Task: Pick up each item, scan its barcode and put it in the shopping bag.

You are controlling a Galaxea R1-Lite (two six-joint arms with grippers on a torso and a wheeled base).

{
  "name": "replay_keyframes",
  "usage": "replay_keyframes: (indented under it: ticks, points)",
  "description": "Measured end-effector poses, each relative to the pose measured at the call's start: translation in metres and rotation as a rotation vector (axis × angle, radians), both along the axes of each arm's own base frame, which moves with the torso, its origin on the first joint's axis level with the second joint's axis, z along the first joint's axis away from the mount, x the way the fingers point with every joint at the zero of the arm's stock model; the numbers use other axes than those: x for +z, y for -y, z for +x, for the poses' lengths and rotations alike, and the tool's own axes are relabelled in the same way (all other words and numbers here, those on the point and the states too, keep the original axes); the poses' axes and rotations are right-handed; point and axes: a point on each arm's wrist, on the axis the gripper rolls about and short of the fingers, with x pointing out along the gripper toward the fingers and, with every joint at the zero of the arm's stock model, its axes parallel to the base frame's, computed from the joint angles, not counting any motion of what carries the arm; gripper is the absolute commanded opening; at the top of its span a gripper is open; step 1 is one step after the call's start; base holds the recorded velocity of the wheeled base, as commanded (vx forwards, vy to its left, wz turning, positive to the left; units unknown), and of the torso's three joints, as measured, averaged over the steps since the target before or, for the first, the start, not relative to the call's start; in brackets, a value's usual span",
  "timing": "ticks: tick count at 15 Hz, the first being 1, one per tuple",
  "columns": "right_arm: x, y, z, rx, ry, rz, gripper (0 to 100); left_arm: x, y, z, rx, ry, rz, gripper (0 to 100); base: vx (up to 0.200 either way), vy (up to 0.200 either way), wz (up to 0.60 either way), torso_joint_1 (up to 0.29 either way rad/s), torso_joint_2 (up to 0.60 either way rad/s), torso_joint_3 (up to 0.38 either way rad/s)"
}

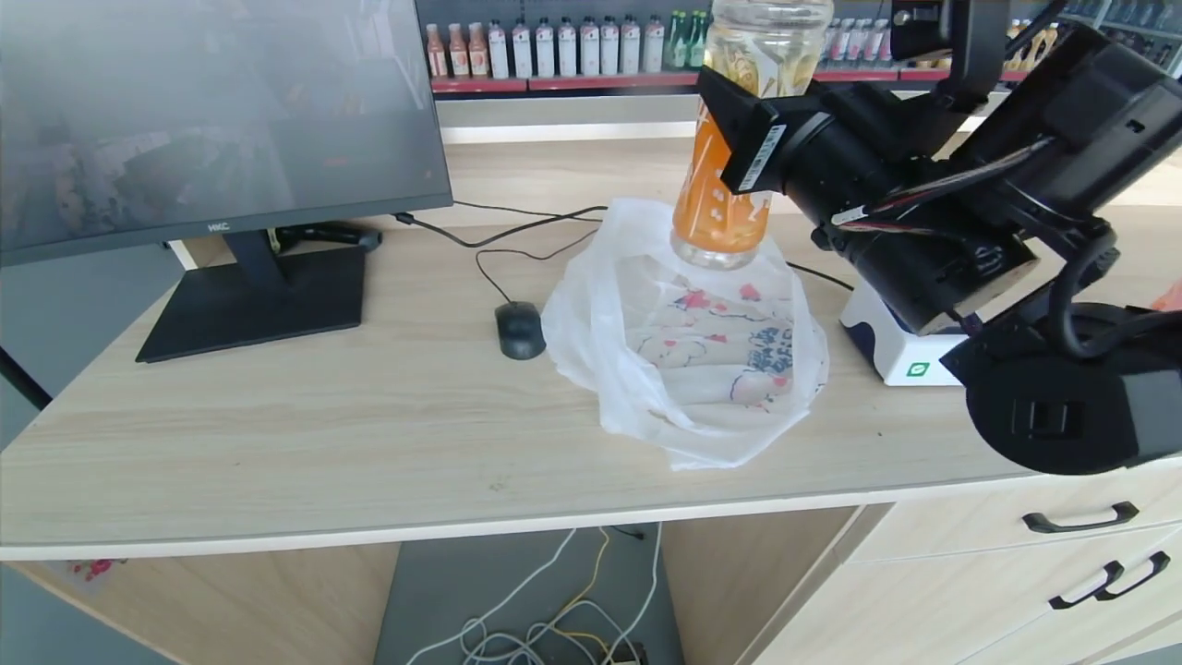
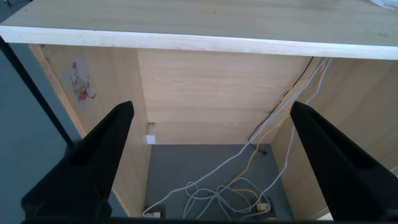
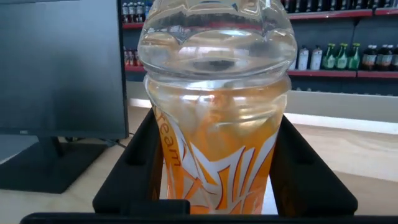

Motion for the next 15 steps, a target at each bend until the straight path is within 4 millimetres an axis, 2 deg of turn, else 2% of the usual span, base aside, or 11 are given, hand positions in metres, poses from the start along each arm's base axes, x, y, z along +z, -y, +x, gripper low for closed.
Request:
replay_keyframes:
  ticks: [5,15]
  points:
    - [-0.021,-0.022,0.038,-0.010,-0.014,-0.010,0,0.000,0.000,0.000,0.000,0.000,0.000,100,0.000,0.000,0.00,0.000,0.00,0.000]
    - [-0.064,-0.013,0.083,-0.054,-0.077,-0.072,0,0.000,0.000,0.000,0.000,0.000,0.000,100,0.000,0.000,0.00,0.000,0.00,0.000]
